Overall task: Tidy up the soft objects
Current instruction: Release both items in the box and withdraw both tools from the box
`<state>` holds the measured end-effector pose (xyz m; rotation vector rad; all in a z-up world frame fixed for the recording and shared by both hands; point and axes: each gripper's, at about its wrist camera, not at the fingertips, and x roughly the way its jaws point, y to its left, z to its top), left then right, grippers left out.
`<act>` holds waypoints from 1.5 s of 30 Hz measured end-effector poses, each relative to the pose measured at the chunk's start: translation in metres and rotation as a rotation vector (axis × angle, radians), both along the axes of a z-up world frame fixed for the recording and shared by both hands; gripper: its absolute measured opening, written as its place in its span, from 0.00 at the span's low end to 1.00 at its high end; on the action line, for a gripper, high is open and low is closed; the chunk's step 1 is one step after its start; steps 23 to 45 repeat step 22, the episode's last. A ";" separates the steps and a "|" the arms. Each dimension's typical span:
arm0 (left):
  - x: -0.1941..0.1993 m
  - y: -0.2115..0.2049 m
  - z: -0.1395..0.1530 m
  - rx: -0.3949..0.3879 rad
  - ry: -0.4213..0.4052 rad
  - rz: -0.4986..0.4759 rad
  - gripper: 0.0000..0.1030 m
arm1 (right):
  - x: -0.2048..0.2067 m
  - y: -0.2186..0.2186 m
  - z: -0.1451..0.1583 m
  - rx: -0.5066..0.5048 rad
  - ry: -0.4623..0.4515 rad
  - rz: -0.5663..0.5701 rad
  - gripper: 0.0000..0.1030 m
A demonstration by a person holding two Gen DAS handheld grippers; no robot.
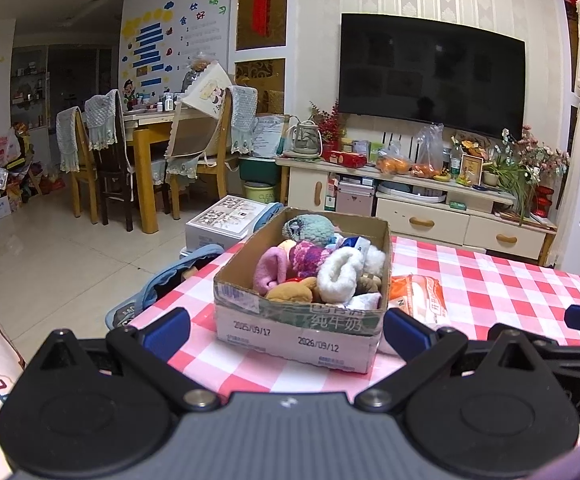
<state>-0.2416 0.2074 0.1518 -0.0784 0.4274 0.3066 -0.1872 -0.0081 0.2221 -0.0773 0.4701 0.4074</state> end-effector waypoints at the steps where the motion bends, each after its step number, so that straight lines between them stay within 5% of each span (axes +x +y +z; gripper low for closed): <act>1: 0.000 0.001 0.000 0.000 -0.002 0.002 0.99 | -0.001 0.000 0.000 -0.002 -0.002 0.000 1.00; 45: 0.027 -0.025 -0.016 -0.024 0.053 -0.070 0.99 | 0.010 -0.028 -0.018 0.044 0.041 -0.078 1.00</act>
